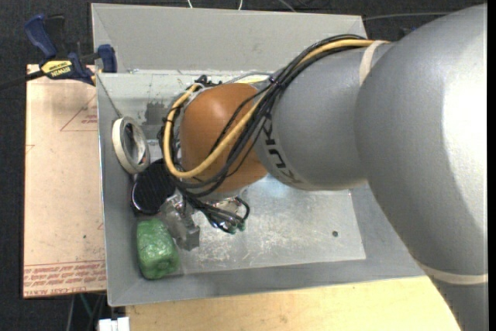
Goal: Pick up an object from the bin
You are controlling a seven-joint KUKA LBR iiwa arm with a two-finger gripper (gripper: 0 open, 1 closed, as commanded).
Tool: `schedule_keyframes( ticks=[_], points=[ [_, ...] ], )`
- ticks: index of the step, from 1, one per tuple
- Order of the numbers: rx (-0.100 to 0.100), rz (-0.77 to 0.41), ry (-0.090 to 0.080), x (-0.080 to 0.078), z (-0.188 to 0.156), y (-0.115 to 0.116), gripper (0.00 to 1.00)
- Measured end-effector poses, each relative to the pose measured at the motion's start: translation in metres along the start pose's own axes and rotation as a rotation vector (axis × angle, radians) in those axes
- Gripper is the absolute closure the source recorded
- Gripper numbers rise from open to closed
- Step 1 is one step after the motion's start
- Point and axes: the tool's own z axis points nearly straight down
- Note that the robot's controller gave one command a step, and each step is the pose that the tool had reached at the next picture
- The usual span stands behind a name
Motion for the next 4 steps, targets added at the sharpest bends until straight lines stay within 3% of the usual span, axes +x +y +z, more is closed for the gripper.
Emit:
schedule_keyframes(
  ticks=[1,2,3,4],
  points=[
    [0.004,0.087,-0.012,0.016,-0.075,-0.053,1.0],
    [-0.003,-0.152,-0.003,-0.004,-0.004,-0.013,1.0],
    [0.0,0.044,-0.009,0.002,-0.088,-0.034,1.0],
    [-0.009,-0.215,0.008,-0.011,0.006,0.006,0.0]
  ],
)
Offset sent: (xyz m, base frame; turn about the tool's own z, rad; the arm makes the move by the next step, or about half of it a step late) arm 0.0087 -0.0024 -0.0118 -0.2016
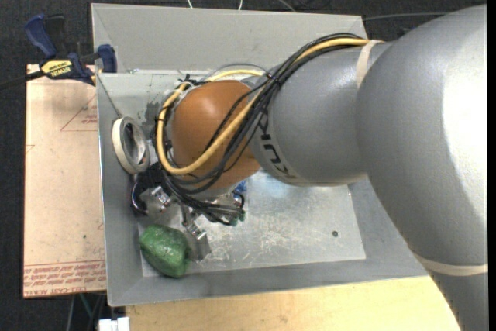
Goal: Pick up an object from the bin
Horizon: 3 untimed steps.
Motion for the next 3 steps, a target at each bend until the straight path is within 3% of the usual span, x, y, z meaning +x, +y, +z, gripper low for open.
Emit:
schedule_keyframes(
  ticks=[1,2,3],
  points=[
    [0.003,0.004,-0.005,-0.001,-0.003,-0.002,0.0],
    [0.007,-0.264,-0.001,0.006,0.043,0.028,0.0],
    [0.007,-0.26,-0.006,-0.02,0.045,0.01,1.0]
  ],
)
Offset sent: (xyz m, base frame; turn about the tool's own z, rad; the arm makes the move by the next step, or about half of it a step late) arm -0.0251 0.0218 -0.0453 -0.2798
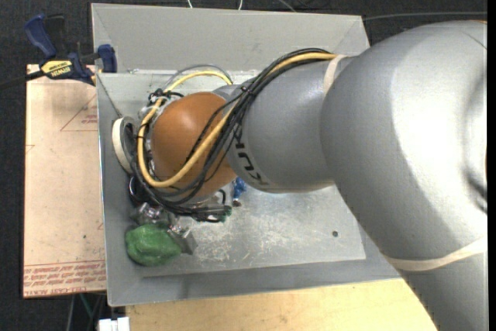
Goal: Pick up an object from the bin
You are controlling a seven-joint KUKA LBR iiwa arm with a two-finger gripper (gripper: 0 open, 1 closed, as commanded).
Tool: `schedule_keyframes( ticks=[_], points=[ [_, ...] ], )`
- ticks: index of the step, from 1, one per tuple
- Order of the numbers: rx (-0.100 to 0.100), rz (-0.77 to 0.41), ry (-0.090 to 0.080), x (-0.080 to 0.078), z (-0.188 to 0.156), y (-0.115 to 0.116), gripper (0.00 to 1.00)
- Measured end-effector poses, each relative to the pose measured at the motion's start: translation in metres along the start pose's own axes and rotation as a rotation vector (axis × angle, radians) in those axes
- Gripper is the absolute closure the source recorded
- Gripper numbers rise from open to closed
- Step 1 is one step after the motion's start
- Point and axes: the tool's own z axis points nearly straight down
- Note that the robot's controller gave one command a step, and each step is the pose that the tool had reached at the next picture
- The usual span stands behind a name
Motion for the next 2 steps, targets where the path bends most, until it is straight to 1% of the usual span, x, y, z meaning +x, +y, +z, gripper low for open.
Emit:
schedule_keyframes(
  ticks=[1,2],
  points=[
    [0.0,0.0,0.0,0.0,0.0,0.0,1.0],
    [-0.003,0.008,-0.001,0.002,-0.115,-0.006,1.0]
  ],
)
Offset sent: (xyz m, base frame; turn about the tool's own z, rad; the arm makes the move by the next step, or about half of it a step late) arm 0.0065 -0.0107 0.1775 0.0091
